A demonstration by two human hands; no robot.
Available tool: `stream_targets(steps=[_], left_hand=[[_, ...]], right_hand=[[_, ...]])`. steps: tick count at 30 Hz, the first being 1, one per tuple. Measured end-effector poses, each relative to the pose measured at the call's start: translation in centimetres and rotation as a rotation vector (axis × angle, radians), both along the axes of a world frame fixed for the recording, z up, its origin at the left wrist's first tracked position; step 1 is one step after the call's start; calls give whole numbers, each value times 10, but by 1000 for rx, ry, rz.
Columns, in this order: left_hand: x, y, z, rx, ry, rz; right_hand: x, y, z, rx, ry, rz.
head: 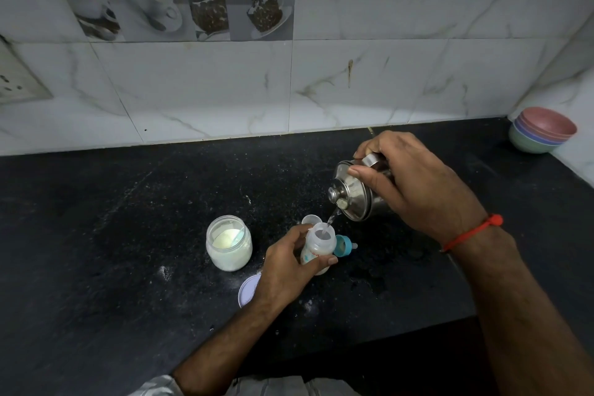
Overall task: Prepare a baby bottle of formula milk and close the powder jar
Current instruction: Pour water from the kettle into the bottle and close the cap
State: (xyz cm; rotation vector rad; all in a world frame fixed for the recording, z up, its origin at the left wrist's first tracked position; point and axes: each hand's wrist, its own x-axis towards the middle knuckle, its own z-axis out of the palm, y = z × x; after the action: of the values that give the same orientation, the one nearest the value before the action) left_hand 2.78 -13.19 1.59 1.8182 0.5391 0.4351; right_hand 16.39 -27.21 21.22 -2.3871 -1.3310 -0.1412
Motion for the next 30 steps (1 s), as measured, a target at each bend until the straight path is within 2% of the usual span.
stream_targets(steps=[10, 22, 24, 30], left_hand=[[0, 2, 4, -18, -17, 6], [0, -2, 9, 85, -24, -32], [-1, -2, 10, 89, -21, -35], [-4, 0, 7, 69, 9, -23]], right_hand=[[0, -1, -11, 0, 48, 10], [1, 0, -31, -88, 9, 23], [5, -2, -39, -37, 57, 47], [11, -11, -74, 323, 427, 43]])
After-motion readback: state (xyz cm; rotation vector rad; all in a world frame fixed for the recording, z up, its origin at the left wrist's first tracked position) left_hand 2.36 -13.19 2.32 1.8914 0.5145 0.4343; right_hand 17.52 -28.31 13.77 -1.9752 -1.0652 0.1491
